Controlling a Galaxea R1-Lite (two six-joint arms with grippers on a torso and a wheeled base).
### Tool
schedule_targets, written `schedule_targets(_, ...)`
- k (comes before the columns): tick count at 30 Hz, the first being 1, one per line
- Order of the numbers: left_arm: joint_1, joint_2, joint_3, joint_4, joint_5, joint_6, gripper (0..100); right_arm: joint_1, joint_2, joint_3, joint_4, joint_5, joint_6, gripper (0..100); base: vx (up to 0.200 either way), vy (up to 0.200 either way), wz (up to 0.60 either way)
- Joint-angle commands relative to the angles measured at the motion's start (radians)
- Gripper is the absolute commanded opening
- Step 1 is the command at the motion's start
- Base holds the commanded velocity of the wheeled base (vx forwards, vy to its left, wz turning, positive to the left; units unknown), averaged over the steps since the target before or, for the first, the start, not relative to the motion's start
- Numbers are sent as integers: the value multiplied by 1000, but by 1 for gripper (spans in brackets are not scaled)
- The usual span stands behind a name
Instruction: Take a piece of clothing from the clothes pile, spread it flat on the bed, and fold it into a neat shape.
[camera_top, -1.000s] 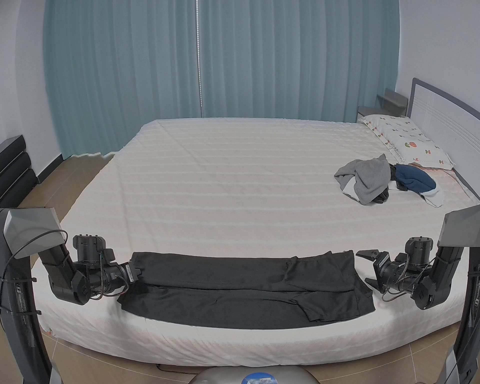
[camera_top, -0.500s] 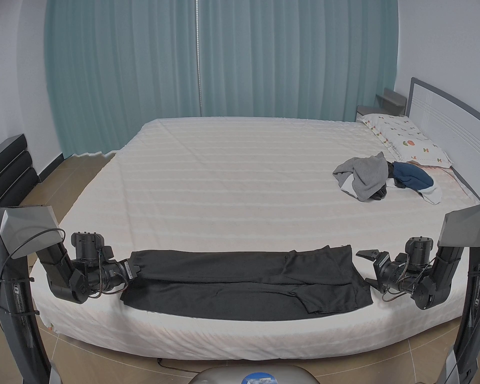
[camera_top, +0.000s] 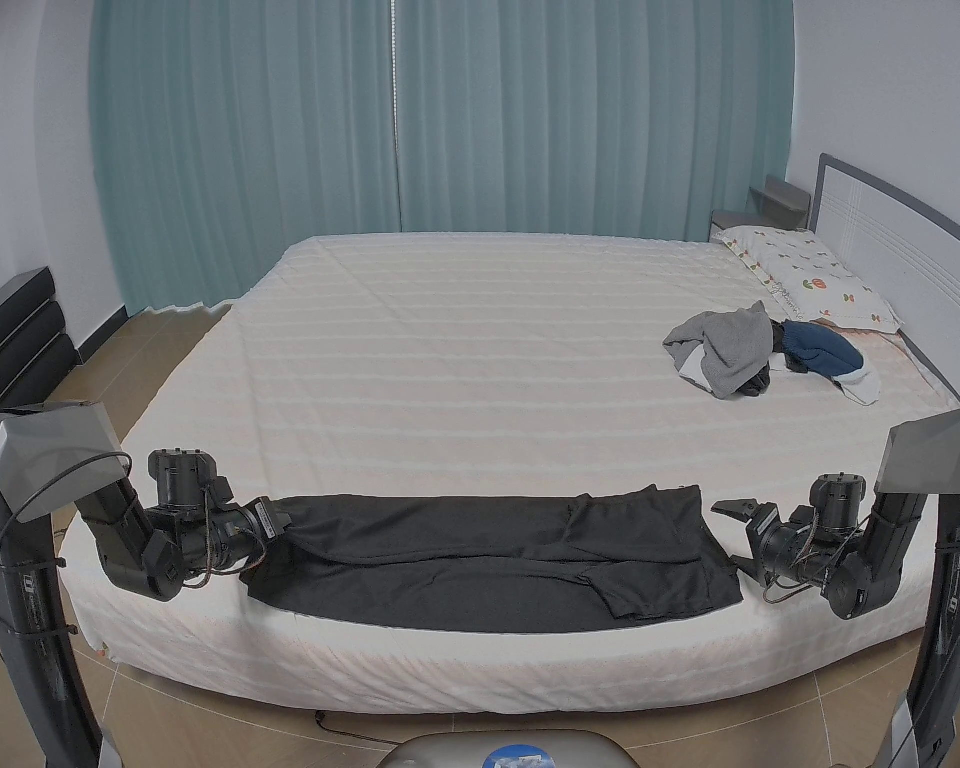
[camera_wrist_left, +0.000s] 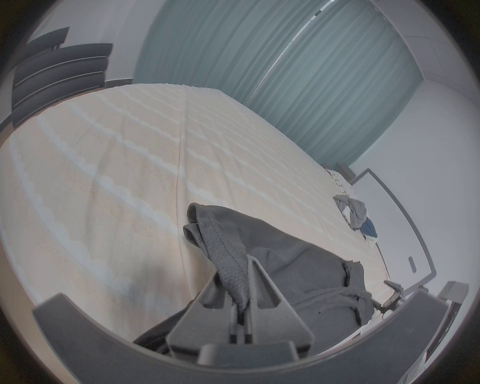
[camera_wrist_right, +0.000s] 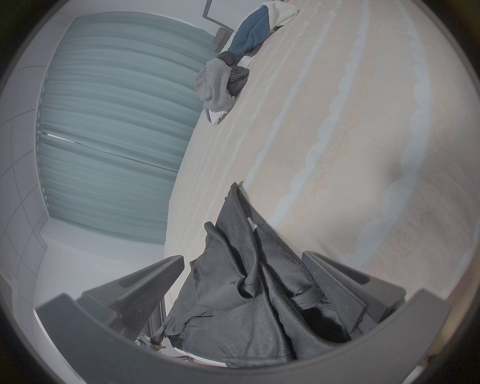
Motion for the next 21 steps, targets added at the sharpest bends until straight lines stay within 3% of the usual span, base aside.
schedule_targets(1, -18, -57, -1, 6, 11, -14, 0, -2, 0, -1, 0, 0, 0, 100, 0, -200, 0)
schedule_targets(5, -47, -97, 13, 14, 17, -22, 0, -2, 0, -1, 0, 0, 1, 100, 0, -200, 0)
schedule_targets(12, -120, -137, -1, 25, 123, -47, 0, -2, 0, -1, -2, 0, 1, 100, 0, -200, 0)
schedule_targets(21, -225, -236, -138, 334, 184, -50, 0, -2, 0, 0, -2, 0, 0, 100, 0, -200, 0)
